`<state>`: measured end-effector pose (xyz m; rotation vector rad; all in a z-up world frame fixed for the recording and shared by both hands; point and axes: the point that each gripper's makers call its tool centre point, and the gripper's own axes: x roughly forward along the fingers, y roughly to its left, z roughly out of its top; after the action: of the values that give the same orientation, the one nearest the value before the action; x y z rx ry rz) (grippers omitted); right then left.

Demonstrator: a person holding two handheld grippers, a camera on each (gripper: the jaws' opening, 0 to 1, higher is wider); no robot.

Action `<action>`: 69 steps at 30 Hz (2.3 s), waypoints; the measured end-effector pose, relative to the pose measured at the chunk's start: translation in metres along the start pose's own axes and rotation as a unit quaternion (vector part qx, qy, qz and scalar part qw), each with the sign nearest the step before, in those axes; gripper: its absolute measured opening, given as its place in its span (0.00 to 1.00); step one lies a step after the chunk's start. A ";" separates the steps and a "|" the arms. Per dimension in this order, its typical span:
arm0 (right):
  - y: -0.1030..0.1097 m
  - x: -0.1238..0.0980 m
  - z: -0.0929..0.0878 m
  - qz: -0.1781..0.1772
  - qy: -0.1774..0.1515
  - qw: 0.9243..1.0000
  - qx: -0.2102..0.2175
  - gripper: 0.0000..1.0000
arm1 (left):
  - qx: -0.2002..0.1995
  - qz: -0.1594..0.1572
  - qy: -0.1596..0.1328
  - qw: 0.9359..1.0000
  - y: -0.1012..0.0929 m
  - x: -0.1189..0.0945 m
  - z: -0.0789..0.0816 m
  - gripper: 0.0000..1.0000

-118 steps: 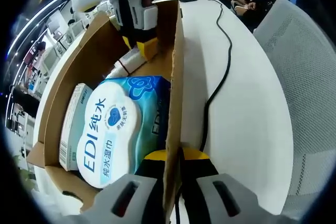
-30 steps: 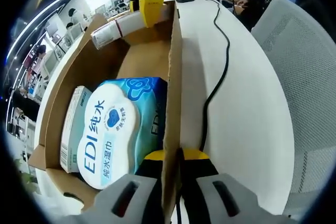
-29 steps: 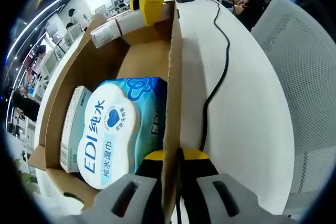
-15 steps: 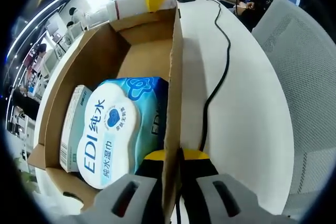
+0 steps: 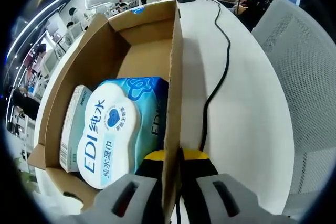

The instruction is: Operate the shoe box by opening the lid, removing the specified soft item, and placing it in the target area until the item is outside and the box remains undamaged.

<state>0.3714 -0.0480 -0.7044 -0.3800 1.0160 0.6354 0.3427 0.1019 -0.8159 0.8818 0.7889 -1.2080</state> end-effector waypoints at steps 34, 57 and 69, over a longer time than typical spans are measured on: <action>-0.017 -0.061 -0.008 -0.035 -0.137 0.987 0.076 0.17 | 0.001 0.001 0.001 1.000 -0.001 0.000 0.000 0.04; -0.041 -0.106 -0.024 -0.086 -0.197 0.975 0.058 0.17 | -0.001 0.000 0.002 1.000 0.000 0.000 0.000 0.03; -0.048 -0.115 -0.040 -0.113 -0.201 0.968 0.102 0.17 | -0.003 -0.001 0.002 1.000 0.000 0.000 0.000 0.03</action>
<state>0.3337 -0.1429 -0.6232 -0.1710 0.6298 0.3753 0.3426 0.1023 -0.8160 0.8792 0.7952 -1.2051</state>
